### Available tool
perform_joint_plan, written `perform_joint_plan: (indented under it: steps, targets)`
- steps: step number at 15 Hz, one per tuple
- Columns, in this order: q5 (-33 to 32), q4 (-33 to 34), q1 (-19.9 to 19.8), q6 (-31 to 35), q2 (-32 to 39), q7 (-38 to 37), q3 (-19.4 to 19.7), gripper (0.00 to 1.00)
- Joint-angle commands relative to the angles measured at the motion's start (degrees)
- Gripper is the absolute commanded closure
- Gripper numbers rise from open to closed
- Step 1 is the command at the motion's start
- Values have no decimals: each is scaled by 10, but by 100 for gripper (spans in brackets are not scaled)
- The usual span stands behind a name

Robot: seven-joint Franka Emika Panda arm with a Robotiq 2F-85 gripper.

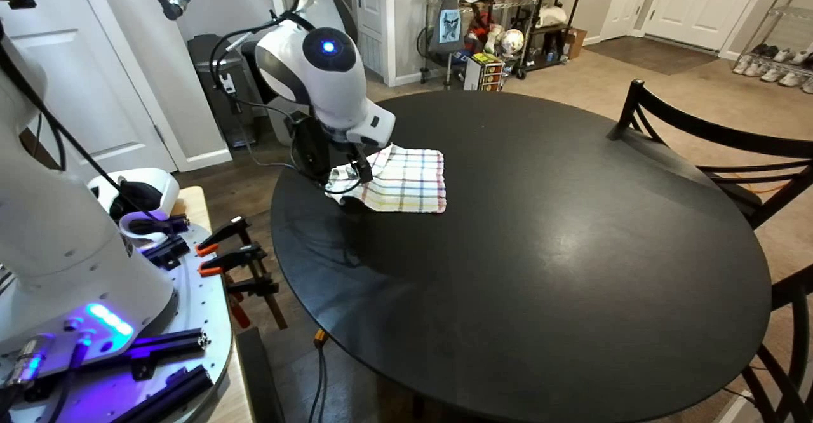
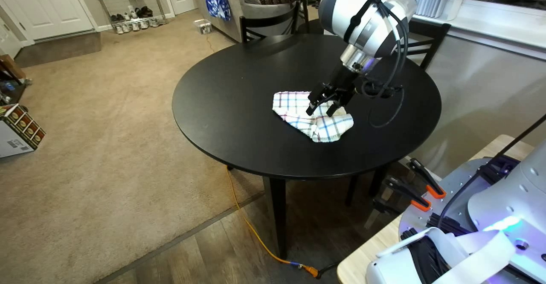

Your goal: Unfold the towel fully

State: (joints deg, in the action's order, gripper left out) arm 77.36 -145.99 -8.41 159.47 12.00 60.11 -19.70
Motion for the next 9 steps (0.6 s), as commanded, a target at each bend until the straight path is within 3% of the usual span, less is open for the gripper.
perform_joint_plan:
  steps: [1,3,4,9]
  targets:
    - [-28,28,-14,-90,18,5,7,0]
    - [-49,49,-11,-113,39,-15,14,0]
    - [-46,60,39,-132,43,-15,66,0]
    - [-68,113,77,-154,88,-27,122,0]
